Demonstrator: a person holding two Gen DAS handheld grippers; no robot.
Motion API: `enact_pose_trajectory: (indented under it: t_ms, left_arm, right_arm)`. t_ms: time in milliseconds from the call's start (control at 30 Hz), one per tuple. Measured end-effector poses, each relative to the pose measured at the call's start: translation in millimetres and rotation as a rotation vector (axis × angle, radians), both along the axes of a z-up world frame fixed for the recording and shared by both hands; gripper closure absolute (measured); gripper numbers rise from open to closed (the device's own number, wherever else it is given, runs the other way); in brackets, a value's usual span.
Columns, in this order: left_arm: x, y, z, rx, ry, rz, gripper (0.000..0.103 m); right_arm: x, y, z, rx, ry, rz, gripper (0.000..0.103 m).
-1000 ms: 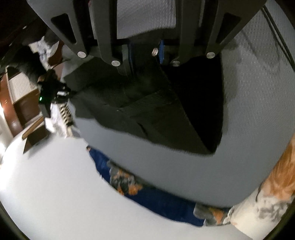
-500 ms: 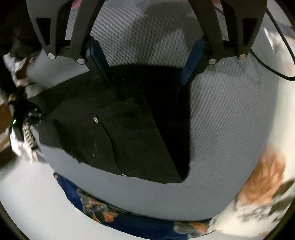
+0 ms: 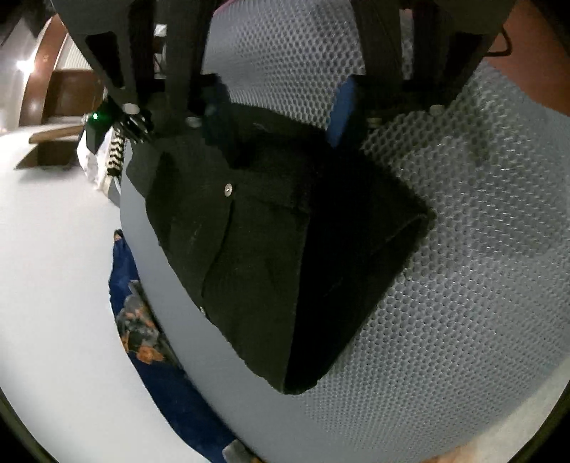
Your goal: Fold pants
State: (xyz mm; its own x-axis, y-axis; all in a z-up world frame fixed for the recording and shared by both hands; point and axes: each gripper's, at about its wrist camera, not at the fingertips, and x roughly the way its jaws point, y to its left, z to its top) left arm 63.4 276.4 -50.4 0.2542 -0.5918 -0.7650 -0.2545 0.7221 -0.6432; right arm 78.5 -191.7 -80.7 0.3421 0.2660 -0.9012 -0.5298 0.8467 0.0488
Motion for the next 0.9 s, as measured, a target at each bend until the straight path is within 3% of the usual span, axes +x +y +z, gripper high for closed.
enact_pose_trajectory:
  t_ms: [67, 133, 333, 433, 633, 733, 900]
  left_arm:
    - [3.8, -7.5, 3.6, 0.008, -0.011, 0.008, 0.076]
    - [10.7, -11.0, 11.9, 0.021, -0.035, -0.001, 0.081]
    - [32.5, -9.9, 47.4, 0.073, -0.148, -0.053, 0.083]
    - [41.6, -9.9, 48.7, 0.142, -0.173, -0.119, 0.083]
    - [44.1, 2.1, 7.2, 0.211, -0.067, -0.158, 0.083]
    - [39.1, 6.9, 9.5, 0.197, -0.083, -0.157, 0.083]
    - [25.4, 13.9, 11.7, 0.244, -0.101, -0.197, 0.082]
  right_arm:
    - [-0.2, 0.6, 0.3, 0.000, -0.003, -0.003, 0.094]
    - [-0.7, 0.7, 1.6, -0.002, -0.006, -0.006, 0.094]
    - [-9.6, 3.7, 26.6, 0.002, -0.040, -0.037, 0.094]
    - [-21.0, 8.6, 42.0, 0.009, -0.052, -0.021, 0.094]
    - [-42.2, 29.4, 26.0, 0.008, 0.024, 0.044, 0.095]
    - [-46.5, 34.7, 14.0, -0.012, 0.055, 0.053, 0.095]
    - [-47.3, 32.3, 16.2, 0.014, 0.081, 0.046, 0.094]
